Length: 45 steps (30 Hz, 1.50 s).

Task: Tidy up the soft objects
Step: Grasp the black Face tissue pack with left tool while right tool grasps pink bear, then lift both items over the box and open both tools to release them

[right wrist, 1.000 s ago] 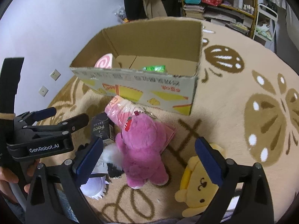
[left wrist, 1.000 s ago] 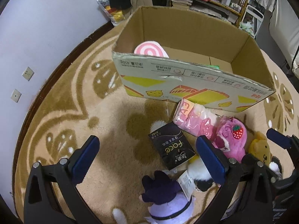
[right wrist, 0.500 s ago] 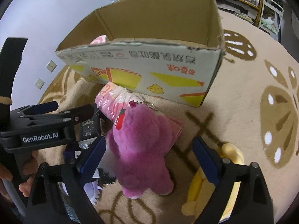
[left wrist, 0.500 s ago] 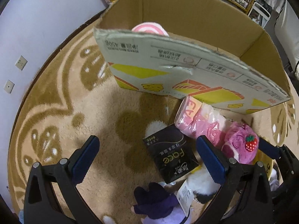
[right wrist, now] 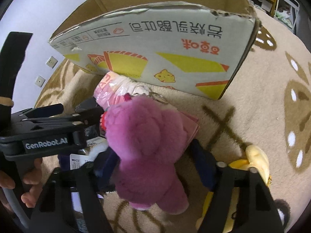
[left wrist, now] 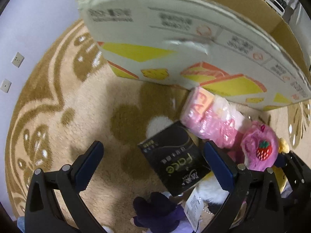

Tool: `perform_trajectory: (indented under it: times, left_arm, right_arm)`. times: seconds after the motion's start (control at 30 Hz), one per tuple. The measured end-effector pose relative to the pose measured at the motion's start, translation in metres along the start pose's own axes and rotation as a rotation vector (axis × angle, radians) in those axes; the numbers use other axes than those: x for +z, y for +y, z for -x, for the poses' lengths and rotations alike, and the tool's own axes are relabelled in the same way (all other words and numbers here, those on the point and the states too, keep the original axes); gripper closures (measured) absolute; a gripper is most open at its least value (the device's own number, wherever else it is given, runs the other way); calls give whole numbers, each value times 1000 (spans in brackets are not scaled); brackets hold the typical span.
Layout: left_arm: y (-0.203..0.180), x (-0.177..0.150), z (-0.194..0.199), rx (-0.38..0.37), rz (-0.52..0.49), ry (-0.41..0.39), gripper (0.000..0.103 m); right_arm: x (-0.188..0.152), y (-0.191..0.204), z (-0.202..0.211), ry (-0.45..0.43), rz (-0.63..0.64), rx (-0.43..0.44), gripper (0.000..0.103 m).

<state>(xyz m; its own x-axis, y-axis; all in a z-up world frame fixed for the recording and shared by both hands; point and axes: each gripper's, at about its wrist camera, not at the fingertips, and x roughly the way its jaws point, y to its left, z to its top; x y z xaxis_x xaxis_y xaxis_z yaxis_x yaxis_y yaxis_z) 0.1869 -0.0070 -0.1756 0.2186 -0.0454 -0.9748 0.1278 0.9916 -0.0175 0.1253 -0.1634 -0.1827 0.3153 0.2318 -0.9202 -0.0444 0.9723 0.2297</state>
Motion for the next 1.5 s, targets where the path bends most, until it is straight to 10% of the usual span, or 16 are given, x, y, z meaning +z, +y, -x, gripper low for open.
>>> perform_trajectory:
  times: [0.43, 0.7, 1.03, 1.5]
  left_arm:
    - [-14, -7, -12, 46, -42, 19, 16]
    - [1, -22, -9, 13, 4, -11, 58]
    - [3, -37, 16, 166, -11, -131, 58]
    - [7, -54, 96, 161, 6, -352, 58]
  right_arm:
    - [-2, 1, 5, -14, -9, -2, 37]
    - [-4, -3, 14, -36, -16, -4, 44]
    - [-5, -18, 42, -147, -67, -22, 47]
    - [-18, -19, 99, -275, -69, 26, 48]
